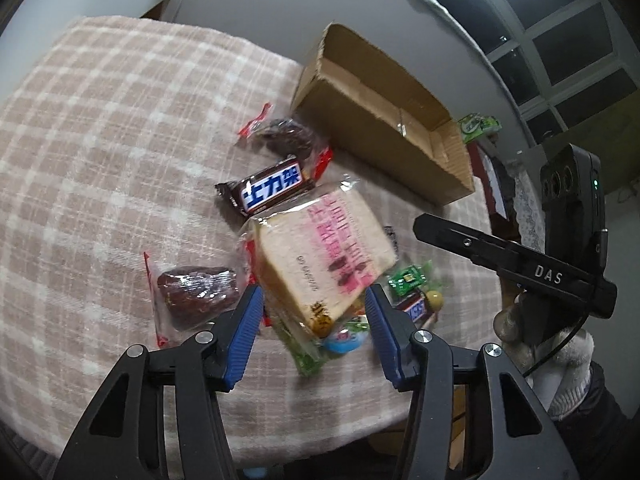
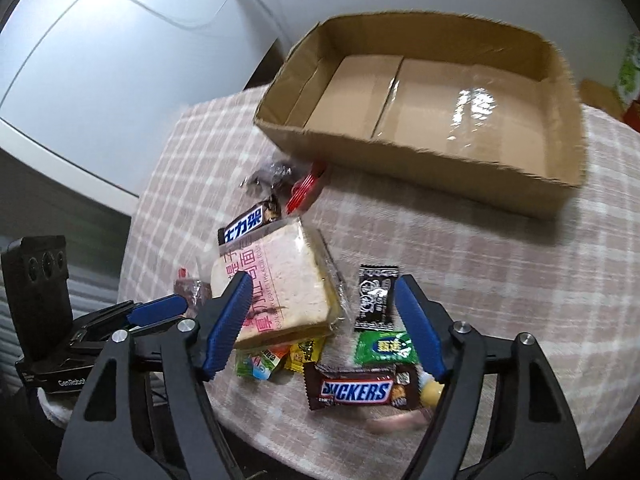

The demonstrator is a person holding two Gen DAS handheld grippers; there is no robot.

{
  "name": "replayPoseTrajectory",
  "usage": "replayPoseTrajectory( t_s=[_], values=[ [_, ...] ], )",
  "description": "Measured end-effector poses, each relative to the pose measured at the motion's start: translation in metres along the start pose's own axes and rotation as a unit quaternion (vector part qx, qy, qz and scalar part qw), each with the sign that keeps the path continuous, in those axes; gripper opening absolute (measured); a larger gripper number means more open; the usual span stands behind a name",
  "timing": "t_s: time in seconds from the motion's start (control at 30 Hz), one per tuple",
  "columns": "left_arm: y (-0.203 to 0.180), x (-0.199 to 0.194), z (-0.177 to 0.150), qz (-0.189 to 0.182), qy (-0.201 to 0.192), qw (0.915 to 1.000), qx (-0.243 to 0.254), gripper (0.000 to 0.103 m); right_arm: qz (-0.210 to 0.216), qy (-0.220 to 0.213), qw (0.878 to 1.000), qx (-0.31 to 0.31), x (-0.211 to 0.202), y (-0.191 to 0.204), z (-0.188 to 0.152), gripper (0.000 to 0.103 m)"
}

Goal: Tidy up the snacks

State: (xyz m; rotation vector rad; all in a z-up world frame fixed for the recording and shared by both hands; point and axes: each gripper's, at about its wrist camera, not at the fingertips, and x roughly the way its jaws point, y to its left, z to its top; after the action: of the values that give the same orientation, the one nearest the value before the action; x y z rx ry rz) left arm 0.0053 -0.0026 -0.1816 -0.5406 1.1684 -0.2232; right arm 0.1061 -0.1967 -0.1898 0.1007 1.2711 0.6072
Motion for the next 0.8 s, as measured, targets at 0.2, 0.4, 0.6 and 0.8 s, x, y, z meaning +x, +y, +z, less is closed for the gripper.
replayPoseTrajectory(
  t_s=[0.2,0.4,0.6,0.8],
  values=[
    [0.007,0.009,-0.003,0.0,0.008,0.9999,-0.01,0.051,0.017,0.03,0.999,0.014,0.022,-0.005,0.006,0.075],
    [0.006,0.017,-0.001,-0.002,0.012,0.9999,-0.008,0.046,0.038,0.062,0.997,0.008,0.044,0.0,0.005,0.058],
    [0.002,0.015,0.0,0.002,0.005,1.0,0.003,0.046,0.056,0.067,0.996,0.009,0.047,0.004,0.004,0.057],
    [-0.006,0.009,0.005,0.009,-0.01,0.9997,0.023,0.046,0.061,0.062,0.996,0.007,0.042,0.01,0.0,0.056]
  ],
)
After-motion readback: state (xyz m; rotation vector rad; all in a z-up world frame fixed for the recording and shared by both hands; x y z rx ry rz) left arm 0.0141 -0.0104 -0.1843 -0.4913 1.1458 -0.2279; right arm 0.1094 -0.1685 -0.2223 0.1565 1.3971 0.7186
